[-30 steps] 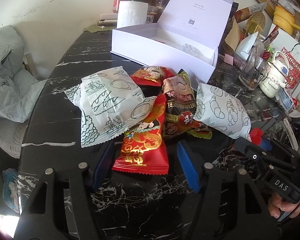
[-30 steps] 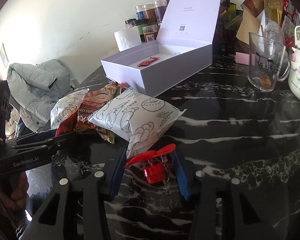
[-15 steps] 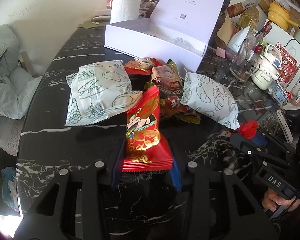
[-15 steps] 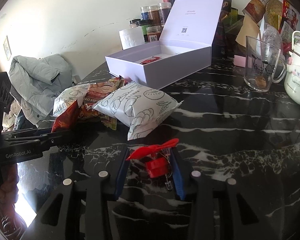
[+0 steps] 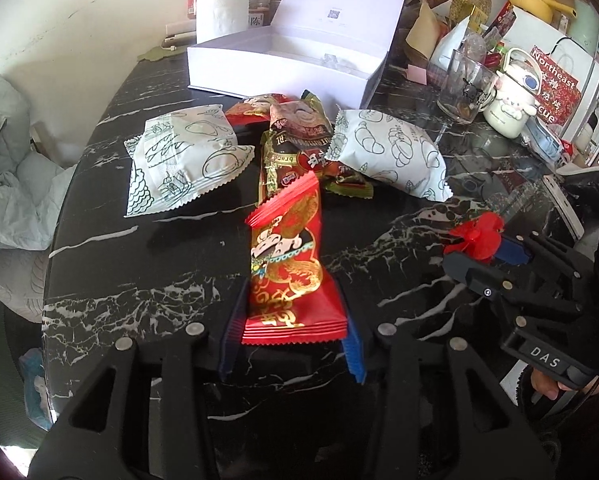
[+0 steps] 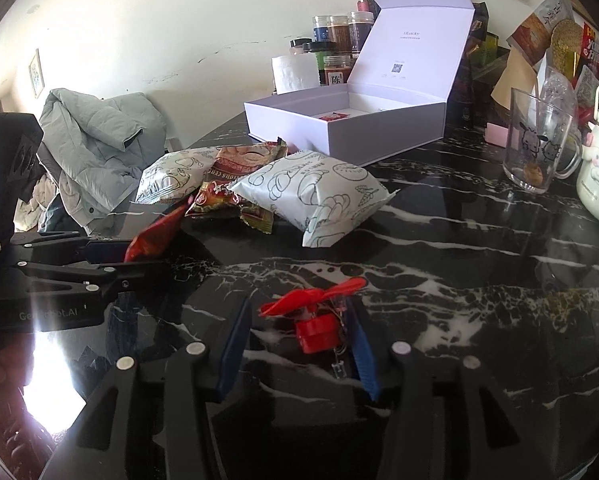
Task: Organize objects
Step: 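Grasp the red spray cap with the right tool while the left tool grasps a red snack packet, then lift the red snack packet with the left tool toward the white box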
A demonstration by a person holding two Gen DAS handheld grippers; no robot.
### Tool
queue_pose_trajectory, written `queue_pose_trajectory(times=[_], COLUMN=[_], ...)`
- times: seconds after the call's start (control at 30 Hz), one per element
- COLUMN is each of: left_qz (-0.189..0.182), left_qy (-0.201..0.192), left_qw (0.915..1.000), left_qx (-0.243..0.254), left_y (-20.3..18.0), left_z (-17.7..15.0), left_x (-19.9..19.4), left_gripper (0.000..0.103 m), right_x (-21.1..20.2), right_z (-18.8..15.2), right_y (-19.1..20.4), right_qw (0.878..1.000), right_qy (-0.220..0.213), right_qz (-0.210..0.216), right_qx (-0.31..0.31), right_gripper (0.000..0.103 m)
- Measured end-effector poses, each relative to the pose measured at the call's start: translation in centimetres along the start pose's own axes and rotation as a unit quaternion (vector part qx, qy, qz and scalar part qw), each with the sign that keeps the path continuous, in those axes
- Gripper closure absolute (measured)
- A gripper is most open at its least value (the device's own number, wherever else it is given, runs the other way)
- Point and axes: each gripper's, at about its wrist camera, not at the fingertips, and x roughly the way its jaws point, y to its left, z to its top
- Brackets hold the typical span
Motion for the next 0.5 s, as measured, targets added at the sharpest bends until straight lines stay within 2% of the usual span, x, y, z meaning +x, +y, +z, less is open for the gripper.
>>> queue_pose_trajectory(times=[0.1,0.3,0.43,0.5], left_qz=[0.010,0.033,0.035,0.035], left_qy=[-0.008,-0.018,-0.019,-0.021], left_qw=[0.9999,0.9991,0.9990,0.9990], left_qx=[0.008,0.018,0.019,0.017], left_y=[-0.3,-0.6,-0.5,-0.3], left_z=[0.2,0.7,0.8,0.8], left_x=[0.4,1.2,1.6,1.7], left_gripper=[0.046,0.039,0.027,0.025], right_x=[0.0,0.4,0.7,0.7], right_z=[-0.1,0.0,0.2,0.1], right_y=[-0.1,-0.1,-0.1,-0.2], right_qw=[1.000,1.000,0.999,0.999], right_qy=[-0.006,-0.016,-0.022,-0.024], right_qz=[-0.002,-0.021,-0.029,-0.030], right_qx=[0.005,0.002,0.002,0.005], right_gripper=[0.046,0.046,0.045,0.045])
